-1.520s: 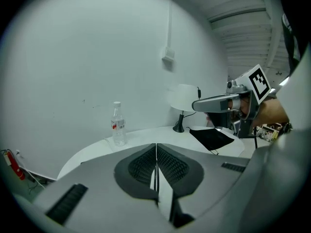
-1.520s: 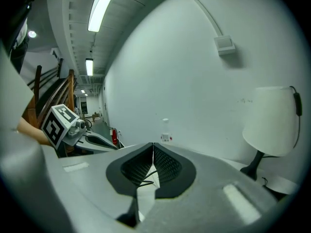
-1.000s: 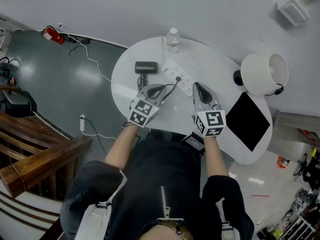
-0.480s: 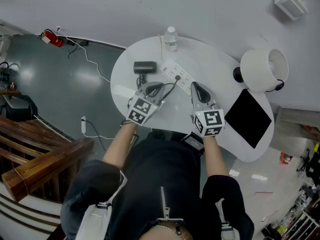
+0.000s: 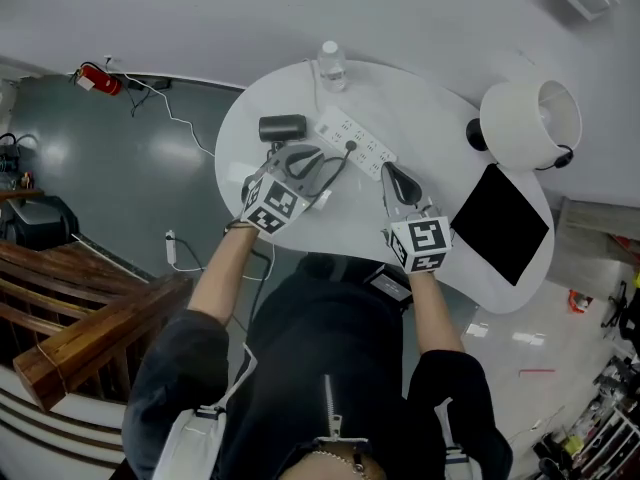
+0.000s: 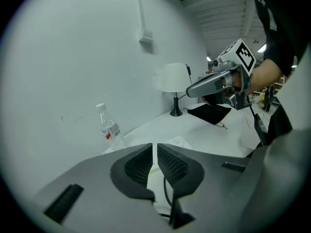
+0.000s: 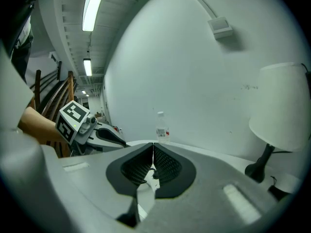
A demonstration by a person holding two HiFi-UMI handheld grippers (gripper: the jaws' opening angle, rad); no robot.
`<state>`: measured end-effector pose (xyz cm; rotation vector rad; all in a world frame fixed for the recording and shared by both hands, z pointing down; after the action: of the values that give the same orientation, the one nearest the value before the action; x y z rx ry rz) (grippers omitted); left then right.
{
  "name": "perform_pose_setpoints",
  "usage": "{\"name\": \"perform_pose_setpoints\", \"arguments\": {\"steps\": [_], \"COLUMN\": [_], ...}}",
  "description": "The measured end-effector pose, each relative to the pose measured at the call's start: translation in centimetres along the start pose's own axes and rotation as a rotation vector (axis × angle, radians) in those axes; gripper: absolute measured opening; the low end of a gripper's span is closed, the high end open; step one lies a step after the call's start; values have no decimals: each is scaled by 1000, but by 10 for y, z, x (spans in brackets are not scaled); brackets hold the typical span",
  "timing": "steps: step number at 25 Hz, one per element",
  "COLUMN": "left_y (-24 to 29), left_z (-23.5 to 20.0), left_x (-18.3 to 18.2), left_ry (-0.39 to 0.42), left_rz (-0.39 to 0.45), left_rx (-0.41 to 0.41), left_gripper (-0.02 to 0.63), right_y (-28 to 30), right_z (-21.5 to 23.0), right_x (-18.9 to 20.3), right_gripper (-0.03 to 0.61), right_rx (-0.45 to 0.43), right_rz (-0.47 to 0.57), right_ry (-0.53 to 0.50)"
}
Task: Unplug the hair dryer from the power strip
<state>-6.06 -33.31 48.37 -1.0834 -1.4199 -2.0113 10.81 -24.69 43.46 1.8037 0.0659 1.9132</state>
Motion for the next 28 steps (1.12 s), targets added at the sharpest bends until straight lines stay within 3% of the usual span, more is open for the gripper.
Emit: {"name": "perform_pose_setpoints", "arguments": {"steps": [3,6,16,21,28], "left_y": [7,17,52,71,98], "left_z": [-8,-13,-21,-20,-20], "left_x": [-3,-5,-3,3,15], "left_ry": [74,154,431,596,756], "left_rz": [-21,-58,-177,-238,-320], "left_rx": [19,66,235,298,407], "left_gripper": [23,119,250,278,350], "right_y": [1,2,9,10,16], "right_z": [3,7,14,23,31], "right_x": [5,10,23,30,38], "right_gripper": [5,5,5,5,5], "right_rx": [-5,-7,-9,5,11], "right_rz": [-12,-19,-35,-44,-52], "right_ry": [6,15,63,73,104]}}
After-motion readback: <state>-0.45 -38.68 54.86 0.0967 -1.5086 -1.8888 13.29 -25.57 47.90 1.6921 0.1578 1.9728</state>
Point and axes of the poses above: the fingertips, and each gripper's own axes: y forward along the fingers, z to its right, x out of its underside, the point moved 6 cm from there along -y, backward along the fingers, and after that the axes turned 1 degree about -x, right-handed, at the moved point
